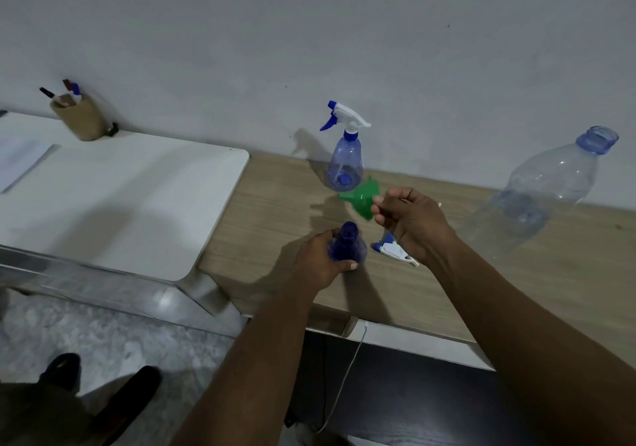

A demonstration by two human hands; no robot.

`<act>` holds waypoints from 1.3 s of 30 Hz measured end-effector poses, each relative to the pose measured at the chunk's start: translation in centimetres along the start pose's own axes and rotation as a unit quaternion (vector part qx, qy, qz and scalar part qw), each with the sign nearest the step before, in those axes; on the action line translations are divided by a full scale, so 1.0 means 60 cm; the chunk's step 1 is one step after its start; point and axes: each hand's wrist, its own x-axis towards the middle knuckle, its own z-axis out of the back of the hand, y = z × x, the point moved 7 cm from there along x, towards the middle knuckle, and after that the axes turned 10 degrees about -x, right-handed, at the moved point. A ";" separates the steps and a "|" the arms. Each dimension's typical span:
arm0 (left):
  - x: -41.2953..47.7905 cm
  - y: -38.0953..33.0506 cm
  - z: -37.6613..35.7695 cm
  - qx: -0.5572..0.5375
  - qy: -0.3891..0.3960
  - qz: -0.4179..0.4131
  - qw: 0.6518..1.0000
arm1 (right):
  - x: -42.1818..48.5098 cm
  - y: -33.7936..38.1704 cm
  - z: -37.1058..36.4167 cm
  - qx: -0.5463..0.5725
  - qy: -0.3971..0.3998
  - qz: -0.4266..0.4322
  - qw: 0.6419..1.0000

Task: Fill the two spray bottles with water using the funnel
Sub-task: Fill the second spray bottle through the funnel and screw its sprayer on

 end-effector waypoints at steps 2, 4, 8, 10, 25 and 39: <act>-0.001 -0.001 0.003 0.017 -0.005 -0.007 1.000 | 0.007 -0.016 0.011 -0.056 -0.034 -0.006 0.998; 0.005 0.004 0.006 0.020 -0.007 -0.010 1.000 | 0.030 -0.030 0.032 -0.168 -0.100 -0.005 0.981; 0.001 -0.003 0.004 0.029 0.009 -0.017 0.999 | 0.078 -0.038 0.056 -0.387 -0.158 0.023 0.908; 0.004 0.001 0.024 0.034 0.002 -0.013 0.999 | 0.097 -0.047 0.042 -0.460 -0.115 0.014 0.880; 0.036 0.081 0.195 -0.010 -0.074 0.002 0.997 | 0.186 -0.094 -0.199 -0.704 0.103 0.209 0.671; 0.065 0.119 0.202 -0.067 -0.059 0.050 0.995 | 0.302 -0.132 -0.422 -0.823 0.286 0.205 0.446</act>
